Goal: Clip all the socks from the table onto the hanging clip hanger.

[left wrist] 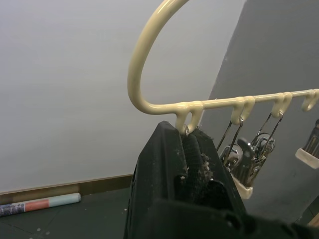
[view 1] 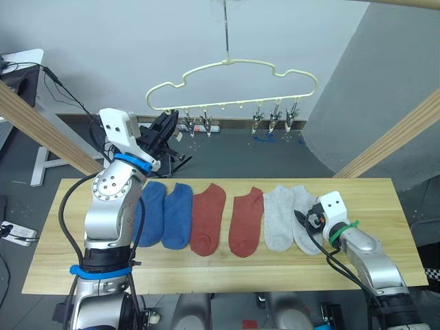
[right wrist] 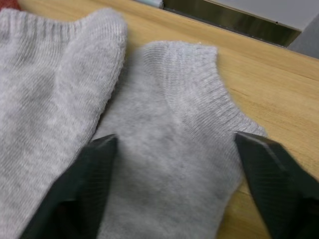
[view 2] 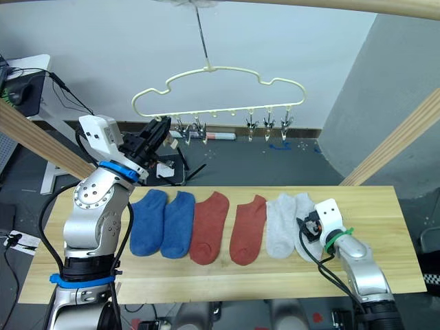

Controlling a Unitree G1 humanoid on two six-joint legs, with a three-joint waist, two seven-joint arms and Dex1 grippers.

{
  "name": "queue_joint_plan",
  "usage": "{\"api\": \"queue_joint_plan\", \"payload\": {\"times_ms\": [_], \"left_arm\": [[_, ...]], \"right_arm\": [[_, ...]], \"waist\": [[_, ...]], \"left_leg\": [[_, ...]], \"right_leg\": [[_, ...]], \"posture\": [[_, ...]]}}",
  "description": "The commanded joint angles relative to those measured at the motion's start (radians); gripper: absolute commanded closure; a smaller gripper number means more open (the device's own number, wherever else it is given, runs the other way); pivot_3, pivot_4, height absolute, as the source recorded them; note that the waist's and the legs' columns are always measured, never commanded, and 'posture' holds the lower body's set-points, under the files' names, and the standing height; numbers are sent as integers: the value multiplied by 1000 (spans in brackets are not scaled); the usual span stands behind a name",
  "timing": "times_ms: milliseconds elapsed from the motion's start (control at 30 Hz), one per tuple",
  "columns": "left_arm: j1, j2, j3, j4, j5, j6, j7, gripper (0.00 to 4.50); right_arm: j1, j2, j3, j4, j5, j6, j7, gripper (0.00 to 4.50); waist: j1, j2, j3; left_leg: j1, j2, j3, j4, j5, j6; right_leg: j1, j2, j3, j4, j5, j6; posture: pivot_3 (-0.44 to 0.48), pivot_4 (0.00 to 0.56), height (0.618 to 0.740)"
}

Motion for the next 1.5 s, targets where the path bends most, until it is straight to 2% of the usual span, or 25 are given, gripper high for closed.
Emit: {"api": "queue_joint_plan", "payload": {"times_ms": [33, 267, 500, 600, 667, 800, 1000, 1167, 1300, 1500], "left_arm": [[5, 24, 21, -11, -7, -6, -16, 4500], [-3, 53, 39, 3, -66, 55, -57, 4500], [-16, 116, 57, -34, -223, 243, -147, 4500], [-32, 142, 56, -38, -265, 297, -177, 4500], [-60, 157, 67, -30, -312, 364, -184, 4500], [-103, 181, 84, -21, -394, 484, -192, 4500], [-143, 195, 101, -12, -445, 578, -186, 4500], [-146, 202, 107, -12, -447, 602, -185, 4500], [-132, 206, 106, -11, -442, 604, -190, 4500], [-122, 198, 105, -18, -444, 608, -185, 4500]], "right_arm": [[17, -1, -43, 4, 22, 17, -1, 2030], [68, -40, -56, -73, 10, 6, 23, 4467], [83, -213, -30, -317, -52, -91, 134, 4467], [55, -287, 24, -388, -96, -151, 198, 4467], [-15, -300, 99, -423, -129, -181, 239, 4467], [-156, -241, 236, -398, -191, -216, 266, 4467], [-367, -65, 383, -229, -276, -287, 246, 4467], [-446, 20, 421, -108, -307, -343, 235, 4467], [-488, 68, 428, -38, -319, -392, 218, 4467], [-514, 125, 433, 10, -325, -412, 219, 4467]], "waist": [[0, 0, 0], [0, 0, 0], [-8, 4, 2], [-8, 4, 2], [-9, 4, 3], [-9, 4, 3], [-6, 3, 3], [0, 3, 3], [-1, 3, 3], [-1, 3, 3]], "left_leg": [[0, 0, 0, 0, 0, 0], [0, 0, -1, 0, 0, 0], [1, 0, 2, 0, 0, 0], [1, 1, 1, 0, 0, 0], [1, 1, -1, 0, 0, 0], [1, 1, 0, 0, 0, 0], [-2, 1, -1, 0, 0, -1], [-3, 0, -1, 0, 0, -1], [-2, 0, -1, 0, 1, -1], [-2, 0, -1, 0, 1, -1]], "right_leg": [[0, 0, 0, 0, 0, 0], [0, 0, 0, 0, 0, 0], [0, 1, 0, 2, 0, 0], [0, 2, 0, 1, 0, 0], [0, 2, -1, 1, 0, 0], [0, 2, -2, 1, 0, 0], [-3, 1, -4, 0, 0, 0], [-4, -1, -8, -1, 0, 0], [-4, -8, -22, 0, 1, -1], [-5, -8, -23, 1, 1, -2]], "posture": [[-8, 365, 720], [-11, 365, 720], [-7, 359, 720], [-5, 359, 720], [-9, 359, 720], [-7, 357, 720], [4, 355, 720], [7, 353, 720], [10, 352, 720], [6, 353, 720]]}}
